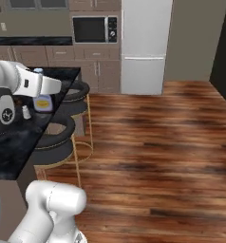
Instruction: Move the shaker and condiment bottle from the cabinet to the dining counter.
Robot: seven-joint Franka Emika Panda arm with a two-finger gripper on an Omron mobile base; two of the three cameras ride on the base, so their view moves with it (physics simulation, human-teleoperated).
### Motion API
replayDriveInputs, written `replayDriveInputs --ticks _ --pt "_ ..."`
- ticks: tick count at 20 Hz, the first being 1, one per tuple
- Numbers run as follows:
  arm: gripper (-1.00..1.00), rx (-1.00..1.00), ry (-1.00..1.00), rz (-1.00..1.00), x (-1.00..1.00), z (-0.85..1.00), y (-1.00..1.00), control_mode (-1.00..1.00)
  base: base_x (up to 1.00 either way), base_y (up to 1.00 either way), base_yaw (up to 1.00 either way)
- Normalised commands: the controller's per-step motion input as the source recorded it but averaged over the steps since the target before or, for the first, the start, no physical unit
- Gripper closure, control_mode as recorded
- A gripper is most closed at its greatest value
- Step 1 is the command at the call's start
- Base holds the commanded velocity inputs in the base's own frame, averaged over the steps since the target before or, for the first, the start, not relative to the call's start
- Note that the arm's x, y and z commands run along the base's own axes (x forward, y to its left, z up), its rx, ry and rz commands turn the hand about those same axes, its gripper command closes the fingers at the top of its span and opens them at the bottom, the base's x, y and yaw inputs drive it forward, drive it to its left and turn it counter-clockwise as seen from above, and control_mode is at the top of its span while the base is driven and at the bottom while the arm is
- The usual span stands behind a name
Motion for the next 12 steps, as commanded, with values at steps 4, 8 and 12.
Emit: replayDriveInputs --ticks 4,8,12 --pt "1.00 0.00 0.00 0.00 0.00 0.00 0.00 1.00 0.54 -0.20 0.52" --pt "1.00 0.00 0.00 0.00 0.00 0.00 0.00 1.00 0.54 -0.27 0.45" --pt "1.00 0.00 0.00 0.00 0.00 0.00 0.00 1.00 0.45 -0.39 0.37"
